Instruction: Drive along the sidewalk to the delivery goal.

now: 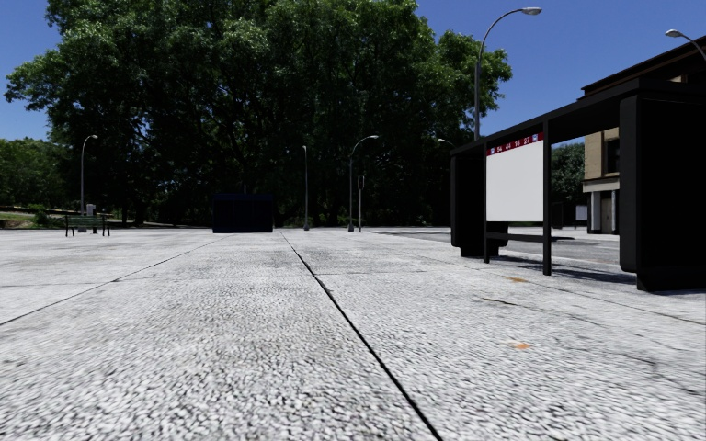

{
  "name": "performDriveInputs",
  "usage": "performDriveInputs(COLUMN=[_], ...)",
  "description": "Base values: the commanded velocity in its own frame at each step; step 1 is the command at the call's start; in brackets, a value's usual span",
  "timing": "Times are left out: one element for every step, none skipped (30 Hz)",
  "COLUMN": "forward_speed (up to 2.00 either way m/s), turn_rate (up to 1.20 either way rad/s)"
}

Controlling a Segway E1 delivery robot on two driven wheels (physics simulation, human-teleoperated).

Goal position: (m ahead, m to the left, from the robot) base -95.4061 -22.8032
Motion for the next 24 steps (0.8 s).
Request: performDriveInputs(forward_speed=[0.0, 0.0, 0.0, 0.0, 0.0, 0.0, 0.0, 0.0, 0.0, 0.0, 0.0, 0.0, 0.0, 0.0, 0.0, 0.0, 0.0, 0.0, 0.0, 0.0, 0.0, 0.0, 0.0, 0.0], turn_rate=[0.0, 0.0, 0.0, 0.0, 0.0, 0.0, 0.0, 0.0, 0.0, 0.0, 0.0, 0.0, 0.0, 0.0, 0.0, 0.0, 0.0, 0.0, 0.0, 0.0, 0.0, 0.0, 0.0, 0.0])
